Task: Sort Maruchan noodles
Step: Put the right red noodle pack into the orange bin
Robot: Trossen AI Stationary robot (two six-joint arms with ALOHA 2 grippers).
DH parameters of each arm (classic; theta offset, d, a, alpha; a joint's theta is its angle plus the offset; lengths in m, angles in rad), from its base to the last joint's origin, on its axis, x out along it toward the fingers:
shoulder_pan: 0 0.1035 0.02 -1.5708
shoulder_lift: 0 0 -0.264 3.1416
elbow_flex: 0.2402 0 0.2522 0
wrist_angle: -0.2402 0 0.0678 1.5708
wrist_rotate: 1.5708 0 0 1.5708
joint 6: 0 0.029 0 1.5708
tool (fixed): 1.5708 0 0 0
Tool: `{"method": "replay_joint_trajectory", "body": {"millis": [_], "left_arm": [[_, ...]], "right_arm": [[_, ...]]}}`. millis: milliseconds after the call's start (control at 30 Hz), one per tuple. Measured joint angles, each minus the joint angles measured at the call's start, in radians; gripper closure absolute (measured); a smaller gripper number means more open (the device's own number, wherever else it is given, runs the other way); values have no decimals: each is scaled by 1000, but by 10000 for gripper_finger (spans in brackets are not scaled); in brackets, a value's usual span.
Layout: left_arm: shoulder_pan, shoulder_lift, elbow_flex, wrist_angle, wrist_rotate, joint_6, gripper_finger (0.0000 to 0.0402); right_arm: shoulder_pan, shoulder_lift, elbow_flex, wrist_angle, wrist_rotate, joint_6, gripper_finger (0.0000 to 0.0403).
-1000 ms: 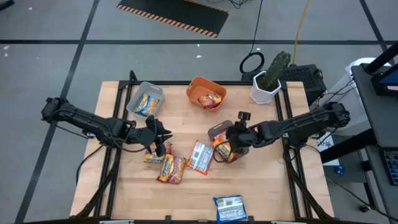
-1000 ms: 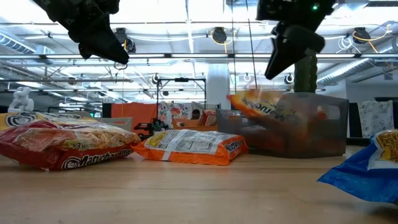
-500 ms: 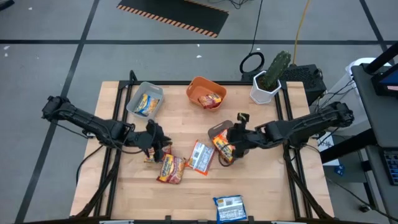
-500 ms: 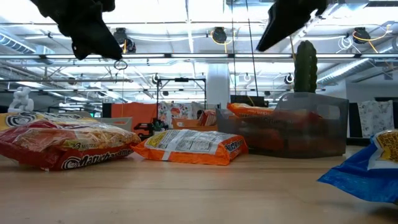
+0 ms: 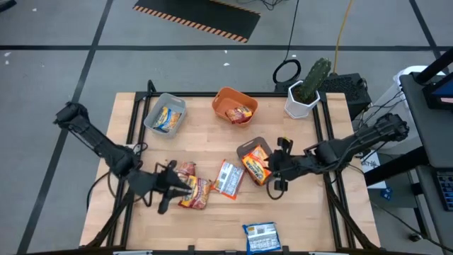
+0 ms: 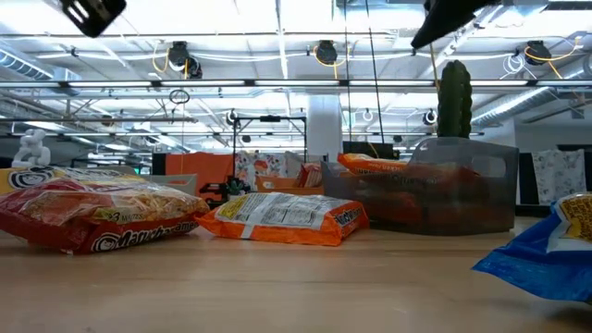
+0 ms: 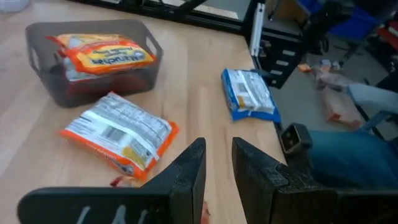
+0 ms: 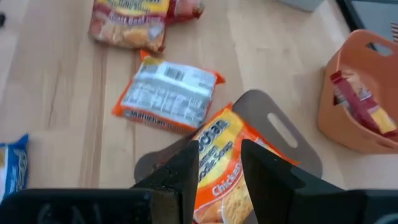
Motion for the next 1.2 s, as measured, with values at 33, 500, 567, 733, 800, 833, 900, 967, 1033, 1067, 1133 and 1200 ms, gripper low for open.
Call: {"method": "replay_joint_trajectory", "body": {"millis": [33, 500, 567, 733, 800, 833, 900, 967, 1033, 1067, 1133, 1200], "left_arm": [[-22, 10, 0, 0, -14, -13, 318], [-218, 272, 0, -11, -35, -301, 318], [-234, 321, 0, -17, -35, -350, 318], [-249, 399, 0, -49, -6, -471, 318], [-248, 420, 0, -86, 1, -562, 318], [-247, 431, 0, -114, 6, -621, 318], [-249, 449, 0, -171, 49, -721, 318], [-249, 461, 0, -226, 102, -783, 318], [-249, 468, 0, -280, 114, -819, 318], [-249, 472, 0, -294, 109, -832, 318], [-248, 479, 0, -305, 93, -829, 318], [-249, 492, 0, -288, 70, -798, 318]], "right_arm": [[3, 0, -7, 0, 0, 2, 287], [26, 1, -27, 9, 1, 184, 287], [40, 9, -27, 23, 1, 196, 287], [65, 31, -27, 66, 1, 188, 287], [69, 39, -27, 84, 1, 178, 287], [69, 42, -27, 98, 1, 171, 287], [69, 43, -27, 112, 0, 147, 287], [69, 43, -27, 129, 0, 123, 287], [69, 43, -27, 130, 0, 108, 287], [69, 43, -27, 130, 0, 98, 287], [69, 43, -27, 130, 0, 83, 287], [68, 43, -27, 130, 0, 69, 287]]}}
